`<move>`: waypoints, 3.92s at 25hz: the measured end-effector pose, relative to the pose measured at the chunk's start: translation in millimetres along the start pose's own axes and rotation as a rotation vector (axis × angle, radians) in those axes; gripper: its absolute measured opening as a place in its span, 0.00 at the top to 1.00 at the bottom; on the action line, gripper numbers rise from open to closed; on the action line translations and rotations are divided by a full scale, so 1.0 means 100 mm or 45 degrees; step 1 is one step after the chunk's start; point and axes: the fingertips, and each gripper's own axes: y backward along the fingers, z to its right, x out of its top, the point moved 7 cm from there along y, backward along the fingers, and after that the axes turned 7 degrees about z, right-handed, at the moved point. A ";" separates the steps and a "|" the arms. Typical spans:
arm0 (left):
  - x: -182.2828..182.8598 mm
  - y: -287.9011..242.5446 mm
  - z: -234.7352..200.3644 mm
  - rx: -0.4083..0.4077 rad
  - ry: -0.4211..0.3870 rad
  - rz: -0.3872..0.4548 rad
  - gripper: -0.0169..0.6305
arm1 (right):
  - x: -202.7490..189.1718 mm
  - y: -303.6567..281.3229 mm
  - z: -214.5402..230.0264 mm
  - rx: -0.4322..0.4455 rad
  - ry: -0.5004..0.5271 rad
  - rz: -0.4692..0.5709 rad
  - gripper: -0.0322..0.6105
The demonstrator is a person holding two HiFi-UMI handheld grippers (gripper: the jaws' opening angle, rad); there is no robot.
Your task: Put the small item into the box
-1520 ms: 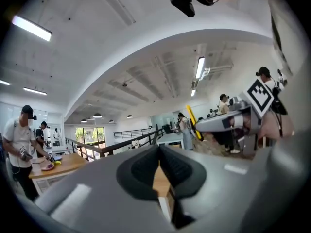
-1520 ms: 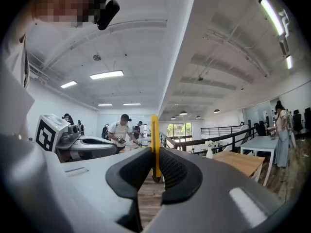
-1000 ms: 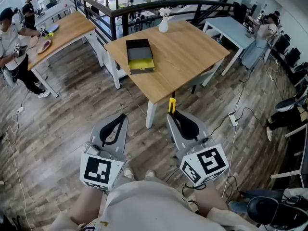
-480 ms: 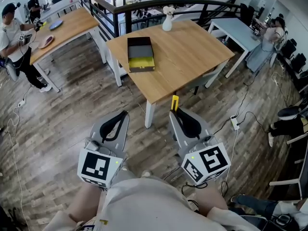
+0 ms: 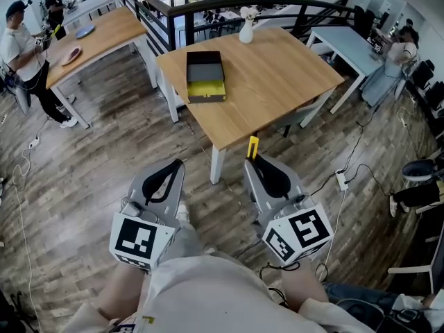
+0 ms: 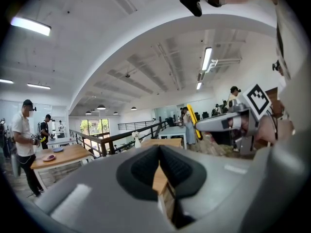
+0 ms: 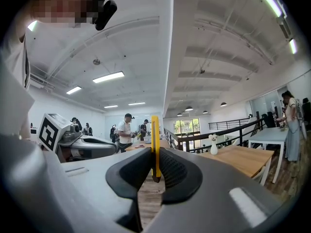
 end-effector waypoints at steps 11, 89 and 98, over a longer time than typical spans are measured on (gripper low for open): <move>-0.15 -0.33 -0.23 -0.027 -0.016 0.017 0.97 | -0.10 -0.30 0.17 -0.021 -0.018 0.006 0.87; -0.85 -3.64 -3.35 -0.074 0.111 -0.132 0.97 | -0.58 -4.43 1.95 -0.070 -0.103 -0.231 0.87; -1.01 -4.04 -3.58 -0.047 0.093 -0.173 0.97 | -0.71 -4.90 2.21 -0.044 -0.003 -0.275 0.87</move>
